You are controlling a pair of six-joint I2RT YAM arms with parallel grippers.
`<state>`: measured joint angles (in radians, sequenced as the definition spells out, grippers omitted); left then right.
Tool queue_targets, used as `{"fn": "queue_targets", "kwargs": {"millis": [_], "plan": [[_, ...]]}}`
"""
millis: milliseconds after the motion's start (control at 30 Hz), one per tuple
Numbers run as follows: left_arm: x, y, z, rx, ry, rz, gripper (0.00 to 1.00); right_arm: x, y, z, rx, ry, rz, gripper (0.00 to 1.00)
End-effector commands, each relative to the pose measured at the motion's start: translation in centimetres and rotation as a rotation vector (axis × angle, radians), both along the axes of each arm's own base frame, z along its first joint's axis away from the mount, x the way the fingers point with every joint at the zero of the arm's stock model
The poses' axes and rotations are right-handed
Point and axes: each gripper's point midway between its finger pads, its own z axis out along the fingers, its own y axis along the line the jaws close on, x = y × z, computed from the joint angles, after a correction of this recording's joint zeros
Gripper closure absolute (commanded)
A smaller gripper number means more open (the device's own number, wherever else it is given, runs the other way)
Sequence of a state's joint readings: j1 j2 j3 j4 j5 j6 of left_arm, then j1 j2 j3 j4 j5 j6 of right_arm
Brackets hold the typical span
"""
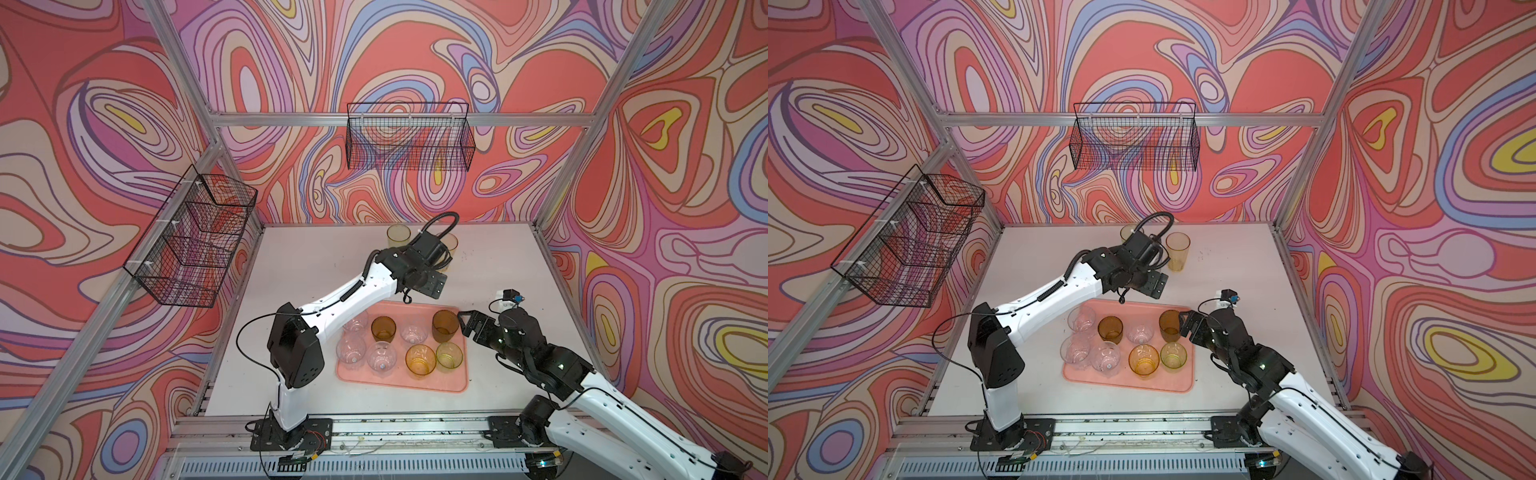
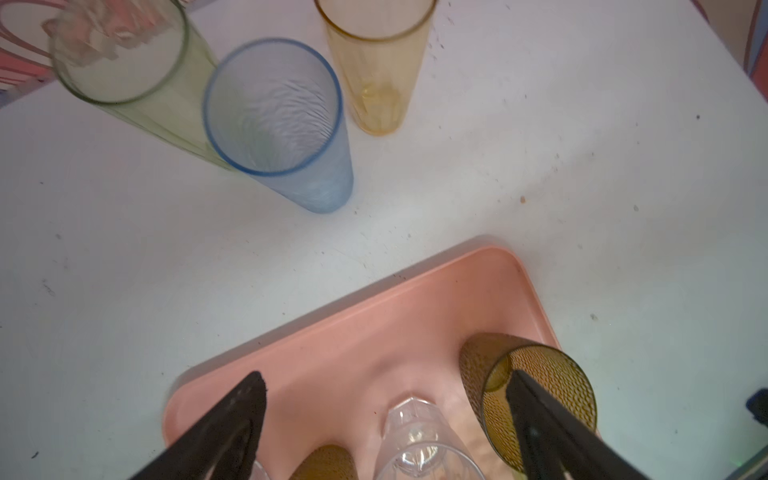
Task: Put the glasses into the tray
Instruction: 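Raise the left gripper and reach it over the tall green glass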
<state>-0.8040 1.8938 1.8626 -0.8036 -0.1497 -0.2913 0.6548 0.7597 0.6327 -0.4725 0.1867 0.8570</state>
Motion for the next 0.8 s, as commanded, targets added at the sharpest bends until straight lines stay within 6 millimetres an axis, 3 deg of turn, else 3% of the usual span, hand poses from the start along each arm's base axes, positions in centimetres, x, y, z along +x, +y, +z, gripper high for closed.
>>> {"fn": "queue_targets", "kwargs": {"millis": [0,267,567,767], "plan": [[1.6,2.1,2.7,0.033,-0.080,0.013,0.02,1.7,1.5,3.3,0.031,-0.077,0.034,0.02],[6.3,5.9,4.4,-0.002,-0.149,0.118,0.00,4.7,2.5,6.1,-0.052,-0.155,0.028,0.02],[10.0,8.0,3.8,-0.061,-0.115,0.176,0.00,6.7,3.8,7.2,-0.101,-0.209,0.053,0.02],[11.7,8.8,3.0,-0.122,-0.079,0.201,0.00,7.4,3.5,7.2,-0.113,-0.233,0.019,0.02]]}}
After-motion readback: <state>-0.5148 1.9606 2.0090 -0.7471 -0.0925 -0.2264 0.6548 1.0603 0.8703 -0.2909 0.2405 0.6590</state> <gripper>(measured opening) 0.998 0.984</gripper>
